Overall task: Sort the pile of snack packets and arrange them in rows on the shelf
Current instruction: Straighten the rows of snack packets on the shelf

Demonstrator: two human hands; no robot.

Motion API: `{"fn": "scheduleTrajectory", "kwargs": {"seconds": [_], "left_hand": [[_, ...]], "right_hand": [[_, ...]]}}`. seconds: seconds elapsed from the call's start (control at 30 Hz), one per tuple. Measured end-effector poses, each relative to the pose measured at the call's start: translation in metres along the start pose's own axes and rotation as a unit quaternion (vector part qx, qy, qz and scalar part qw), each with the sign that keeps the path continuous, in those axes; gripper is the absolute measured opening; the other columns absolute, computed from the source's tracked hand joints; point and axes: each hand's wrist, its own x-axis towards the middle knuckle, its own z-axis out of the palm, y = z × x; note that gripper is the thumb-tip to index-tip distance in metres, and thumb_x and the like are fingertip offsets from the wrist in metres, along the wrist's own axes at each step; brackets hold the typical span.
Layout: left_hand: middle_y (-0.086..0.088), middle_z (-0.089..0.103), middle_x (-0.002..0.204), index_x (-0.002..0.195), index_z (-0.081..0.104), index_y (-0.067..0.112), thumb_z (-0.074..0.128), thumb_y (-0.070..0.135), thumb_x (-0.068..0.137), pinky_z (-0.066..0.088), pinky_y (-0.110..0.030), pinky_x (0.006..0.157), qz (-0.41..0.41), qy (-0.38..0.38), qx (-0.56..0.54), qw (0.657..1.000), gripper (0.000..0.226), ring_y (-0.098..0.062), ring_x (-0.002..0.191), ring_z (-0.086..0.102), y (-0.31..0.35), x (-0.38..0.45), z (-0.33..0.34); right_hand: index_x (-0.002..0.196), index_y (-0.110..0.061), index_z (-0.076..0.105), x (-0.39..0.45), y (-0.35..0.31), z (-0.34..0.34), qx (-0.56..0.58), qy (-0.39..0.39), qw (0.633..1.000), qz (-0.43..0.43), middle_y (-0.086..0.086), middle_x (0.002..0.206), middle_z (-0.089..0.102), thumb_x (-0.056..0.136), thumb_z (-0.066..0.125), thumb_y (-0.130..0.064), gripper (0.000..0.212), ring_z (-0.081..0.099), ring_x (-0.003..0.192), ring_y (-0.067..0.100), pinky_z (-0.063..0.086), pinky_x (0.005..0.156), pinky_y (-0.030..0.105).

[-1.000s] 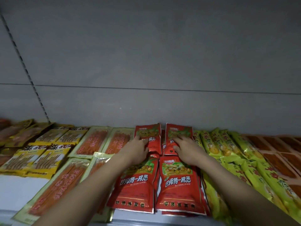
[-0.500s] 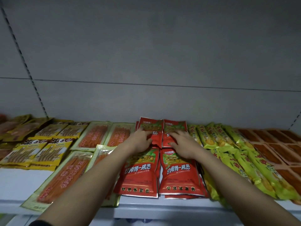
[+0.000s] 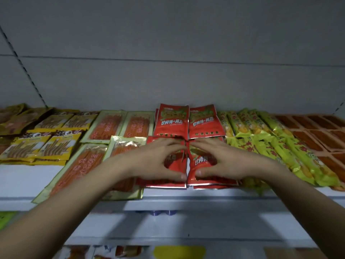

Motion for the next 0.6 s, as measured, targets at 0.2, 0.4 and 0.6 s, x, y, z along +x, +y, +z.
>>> {"fn": "scheduleTrajectory", "kwargs": {"seconds": [0.2, 0.4, 0.6], "left_hand": [[0.010, -0.014, 0.167, 0.159, -0.009, 0.036, 0.064, 0.074, 0.078, -0.005, -0.031, 0.122, -0.013, -0.065, 0.077, 0.995, 0.115, -0.010, 0.153, -0.011, -0.004, -0.007, 0.030], [0.009, -0.016, 0.167, 0.159, -0.009, 0.036, 0.059, 0.075, 0.082, -0.005, -0.029, 0.122, 0.001, -0.042, 0.061, 0.997, 0.110, -0.010, 0.154, -0.012, -0.009, -0.005, 0.030], [0.009, -0.017, 0.167, 0.158, -0.010, 0.036, 0.053, 0.076, 0.084, 0.003, -0.038, 0.127, -0.015, -0.043, 0.058, 0.997, 0.106, -0.013, 0.154, -0.012, -0.011, 0.000, 0.035]], "right_hand": [[0.156, -0.035, -0.012, -0.009, 0.003, 0.020, -0.054, -0.099, 0.993, 0.037, -0.012, 0.163, -0.019, 0.077, 0.078, -0.051, 0.121, -0.015, 0.150, 0.010, 0.000, 0.118, 0.025], [0.156, -0.035, -0.011, -0.007, 0.005, 0.022, -0.049, -0.093, 0.993, 0.055, -0.011, 0.164, -0.018, 0.080, 0.077, -0.048, 0.117, -0.016, 0.151, 0.011, 0.003, 0.123, 0.032], [0.155, -0.037, -0.012, -0.005, 0.004, 0.021, -0.045, -0.099, 0.992, 0.068, -0.012, 0.163, -0.019, 0.080, 0.076, -0.050, 0.117, -0.018, 0.150, 0.012, 0.004, 0.125, 0.038]]}}
